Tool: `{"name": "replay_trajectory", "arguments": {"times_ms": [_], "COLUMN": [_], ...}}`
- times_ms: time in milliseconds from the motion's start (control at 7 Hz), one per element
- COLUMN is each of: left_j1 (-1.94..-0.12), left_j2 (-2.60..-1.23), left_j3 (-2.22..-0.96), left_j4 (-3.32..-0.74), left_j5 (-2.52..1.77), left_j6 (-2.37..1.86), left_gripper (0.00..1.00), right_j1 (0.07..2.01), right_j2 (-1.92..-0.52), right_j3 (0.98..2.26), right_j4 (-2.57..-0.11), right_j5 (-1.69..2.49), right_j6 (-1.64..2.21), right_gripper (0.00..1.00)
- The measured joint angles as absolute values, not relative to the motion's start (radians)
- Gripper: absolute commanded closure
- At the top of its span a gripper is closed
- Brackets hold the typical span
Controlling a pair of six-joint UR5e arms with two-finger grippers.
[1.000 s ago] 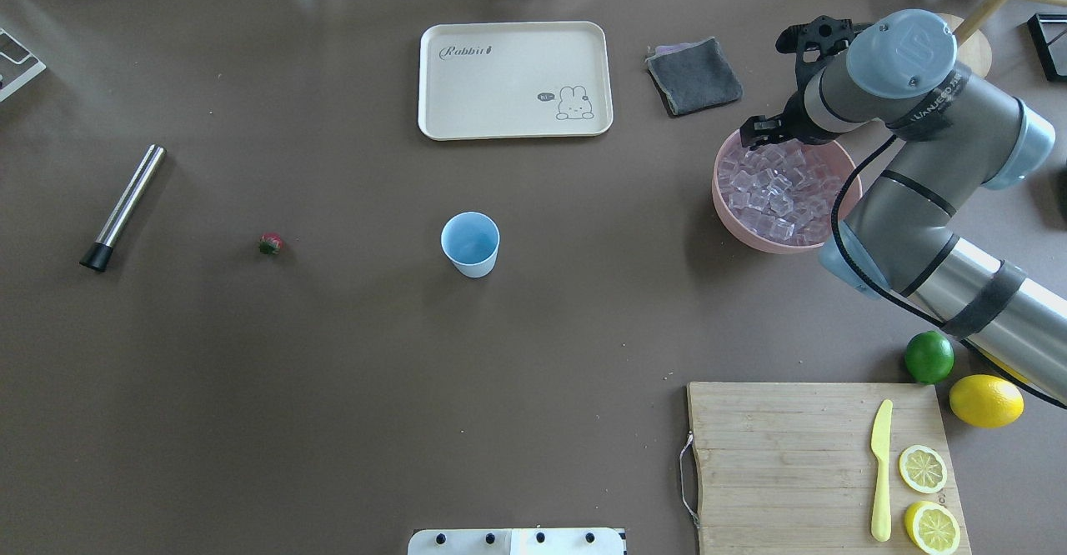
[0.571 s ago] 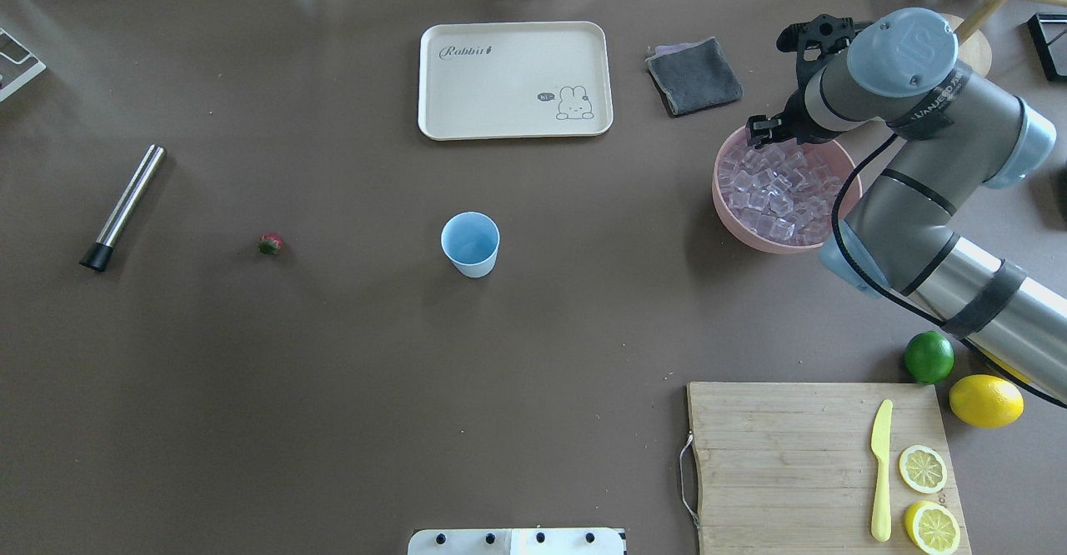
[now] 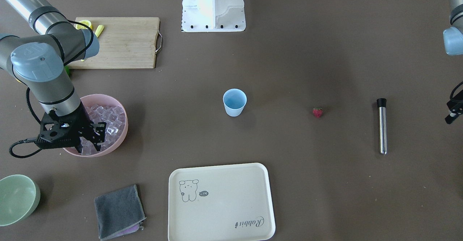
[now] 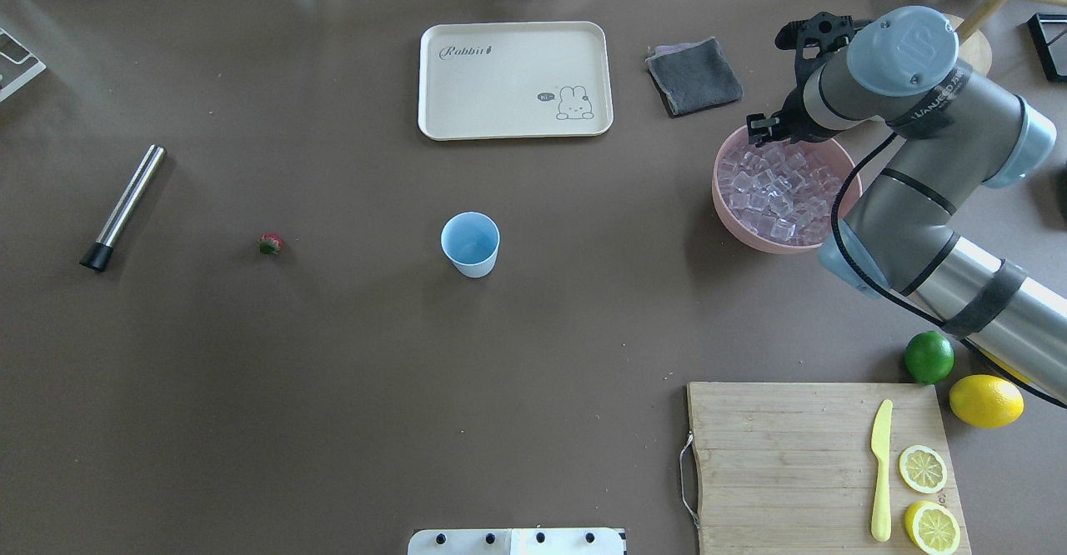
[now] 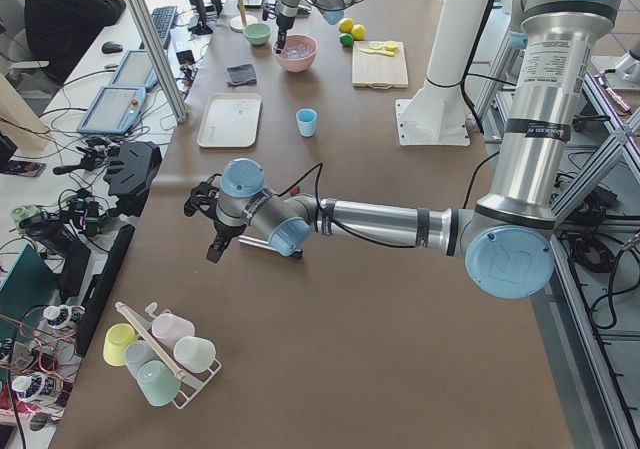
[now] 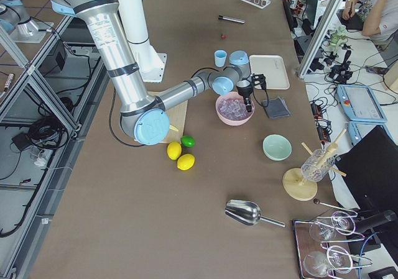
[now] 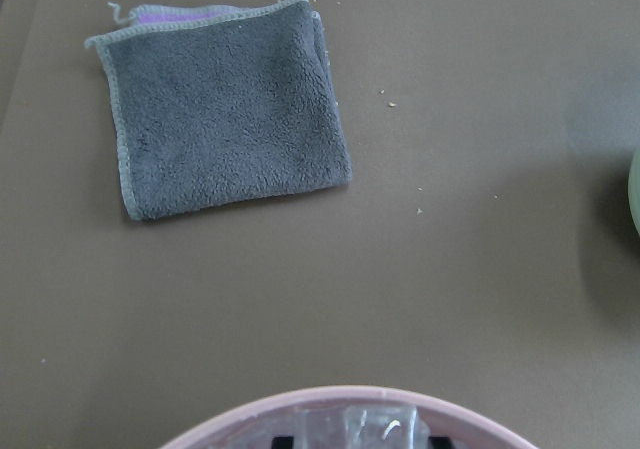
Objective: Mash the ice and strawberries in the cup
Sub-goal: 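Carry the ice cube with the right gripper over the blue cup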
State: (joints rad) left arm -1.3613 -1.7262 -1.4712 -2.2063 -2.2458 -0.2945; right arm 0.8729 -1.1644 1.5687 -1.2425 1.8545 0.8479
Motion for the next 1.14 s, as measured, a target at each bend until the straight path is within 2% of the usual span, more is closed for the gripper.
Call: {"name": "replay_trajectory", "arguments": {"times_ms": [429, 571, 714, 1000, 1143], "left_j1": [-1.361, -1.361, -1.361, -1.361, -1.361], "left_j2": [-1.727, -1.727, -1.728, -1.729, -1.729], "left_j3": [-1.465, -1.464, -1.464, -1.467, -1.467], "left_j4": [-2.209, -2.209, -2.209, -2.209, -2.209], "left_j5": [-2.246, -2.246, -2.246, -2.246, -2.246], "left_j6": [-0.295, -0.295, -0.295, -0.297, -0.297], "left_gripper": [0.02, 0.02, 0.02, 0.02, 0.02], "right_j1": [0.873, 0.877, 0.889, 0.921, 0.929], "right_j2": [-1.164, -1.164, -1.164, -1.164, -1.155], "right_j3": [1.572, 1.58, 1.599, 1.673, 1.714], "right_j4": [-1.243, -1.245, -1.254, -1.317, -1.37], "right_j5": [1.855, 1.858, 1.87, 1.914, 1.926], "right_j6": [0.849, 0.849, 0.849, 0.847, 0.848], "right_gripper": [0.51, 0.59, 0.76, 0.99, 1.0]}}
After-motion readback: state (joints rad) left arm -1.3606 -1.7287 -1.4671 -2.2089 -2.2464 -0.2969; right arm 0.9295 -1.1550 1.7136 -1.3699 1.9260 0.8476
